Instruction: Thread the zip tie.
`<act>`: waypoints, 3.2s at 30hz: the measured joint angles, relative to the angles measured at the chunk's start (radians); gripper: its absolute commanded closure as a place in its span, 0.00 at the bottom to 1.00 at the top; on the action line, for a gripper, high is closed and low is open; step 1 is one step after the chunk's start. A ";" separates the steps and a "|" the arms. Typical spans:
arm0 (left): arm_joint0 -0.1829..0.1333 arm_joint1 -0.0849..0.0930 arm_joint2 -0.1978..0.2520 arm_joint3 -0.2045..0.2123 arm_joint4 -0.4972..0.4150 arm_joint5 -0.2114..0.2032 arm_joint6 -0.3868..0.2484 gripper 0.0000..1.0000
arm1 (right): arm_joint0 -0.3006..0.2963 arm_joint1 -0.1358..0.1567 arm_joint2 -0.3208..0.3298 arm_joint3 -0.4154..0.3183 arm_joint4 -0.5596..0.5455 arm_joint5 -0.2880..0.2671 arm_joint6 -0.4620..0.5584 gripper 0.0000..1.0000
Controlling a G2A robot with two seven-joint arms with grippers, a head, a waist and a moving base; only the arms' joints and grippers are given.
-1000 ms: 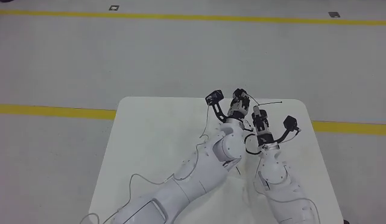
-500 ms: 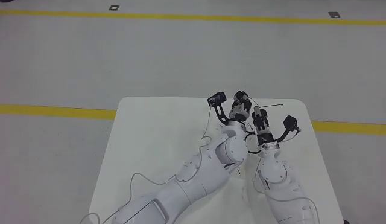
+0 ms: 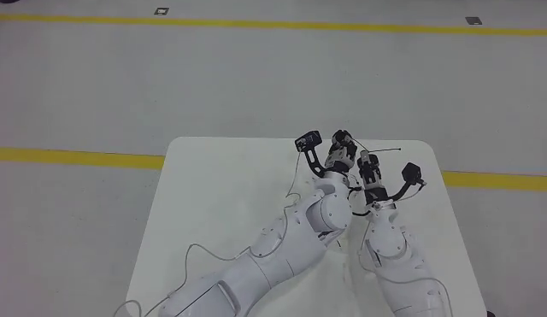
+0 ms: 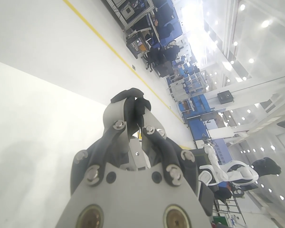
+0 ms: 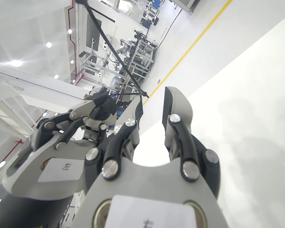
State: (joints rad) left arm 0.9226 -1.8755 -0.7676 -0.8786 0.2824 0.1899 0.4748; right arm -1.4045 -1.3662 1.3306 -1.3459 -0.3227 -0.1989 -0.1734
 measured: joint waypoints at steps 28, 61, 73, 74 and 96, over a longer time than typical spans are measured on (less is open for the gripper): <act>0.000 0.000 0.000 0.000 0.000 0.000 0.000 1.00 | 0.053 -0.035 -0.061 0.052 -0.120 0.236 -0.129 0.76; 0.000 0.000 0.000 0.000 0.000 0.000 0.000 1.00 | -0.044 -0.005 0.082 0.033 -0.162 -0.036 -0.039 0.00; 0.000 0.000 0.000 0.000 0.000 0.000 0.000 1.00 | -0.069 -0.004 0.068 0.007 -0.238 -0.025 -0.057 0.00; 0.000 0.000 0.000 0.000 0.000 0.000 0.000 1.00 | -0.072 -0.004 0.067 0.005 -0.246 -0.021 -0.064 0.00; 0.000 0.000 0.000 0.000 0.000 0.000 0.000 1.00 | -0.054 -0.027 -0.001 -0.042 -0.272 0.125 -0.097 0.60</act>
State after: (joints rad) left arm 0.9226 -1.8755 -0.7676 -0.8786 0.2824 0.1899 0.4748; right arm -1.4583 -1.3935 1.3299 -1.3876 -0.5944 -0.0735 -0.2703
